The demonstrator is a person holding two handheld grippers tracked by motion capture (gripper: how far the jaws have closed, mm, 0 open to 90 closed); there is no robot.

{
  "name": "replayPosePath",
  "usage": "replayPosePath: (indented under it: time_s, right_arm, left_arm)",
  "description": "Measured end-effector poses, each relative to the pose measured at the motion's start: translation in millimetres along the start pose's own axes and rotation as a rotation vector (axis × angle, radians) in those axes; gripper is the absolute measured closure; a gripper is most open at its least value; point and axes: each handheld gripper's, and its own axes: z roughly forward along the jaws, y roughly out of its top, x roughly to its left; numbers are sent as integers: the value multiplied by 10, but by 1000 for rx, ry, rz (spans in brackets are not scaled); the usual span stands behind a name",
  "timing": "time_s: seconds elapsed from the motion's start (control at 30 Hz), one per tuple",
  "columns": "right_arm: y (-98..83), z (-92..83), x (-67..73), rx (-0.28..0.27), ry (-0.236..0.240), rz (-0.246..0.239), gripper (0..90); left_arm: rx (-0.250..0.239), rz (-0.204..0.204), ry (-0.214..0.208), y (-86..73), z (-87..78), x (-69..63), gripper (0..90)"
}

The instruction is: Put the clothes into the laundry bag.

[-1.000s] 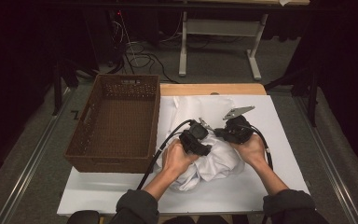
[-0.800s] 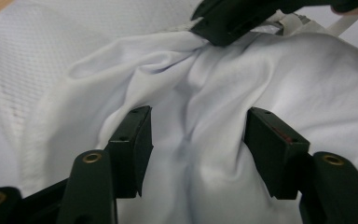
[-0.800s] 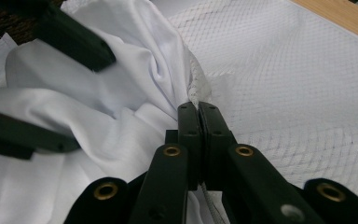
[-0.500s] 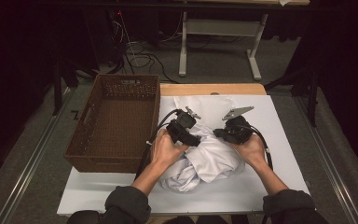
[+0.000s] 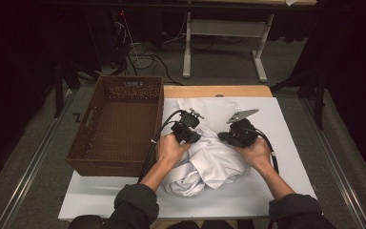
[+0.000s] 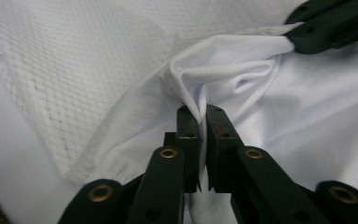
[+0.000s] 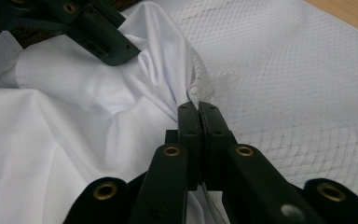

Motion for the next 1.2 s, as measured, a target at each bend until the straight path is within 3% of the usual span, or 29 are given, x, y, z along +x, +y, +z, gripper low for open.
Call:
replayPosePath:
  time_s: [0.23,0.4,0.5,0.63,0.83,0.93,1.03,1.07,1.13,1.2]
  right_arm:
    - [-5,-11,-21,-5,-14,9,896]
    - [16,-8,-14,-14,-16,9,896]
    - [24,-9,8,-23,-12,2,897]
    - [38,-52,43,-36,9,-7,897]
    - [38,-69,112,-50,42,-25,897]
    - [47,-57,181,-42,54,-44,897]
    - [41,-45,191,-32,51,-39,897]
    - [23,-37,181,-28,52,-43,897]
    - [14,-37,180,-20,49,-44,897]
    - [-2,-33,168,-10,45,-48,897]
  left_arm:
    - [-16,91,-90,-50,-119,-218,881]
    - [11,140,-129,-69,-77,-340,882]
    - [34,138,-141,-63,10,-366,882]
    - [52,101,-161,-47,153,-343,882]
    - [50,30,-104,-5,303,-233,882]
    - [40,23,-54,15,344,-207,878]
    - [35,20,-34,27,328,-213,864]
    - [37,30,-29,24,308,-217,791]
    - [38,40,-7,17,253,-237,753]
    - [48,39,-6,17,189,-238,631]
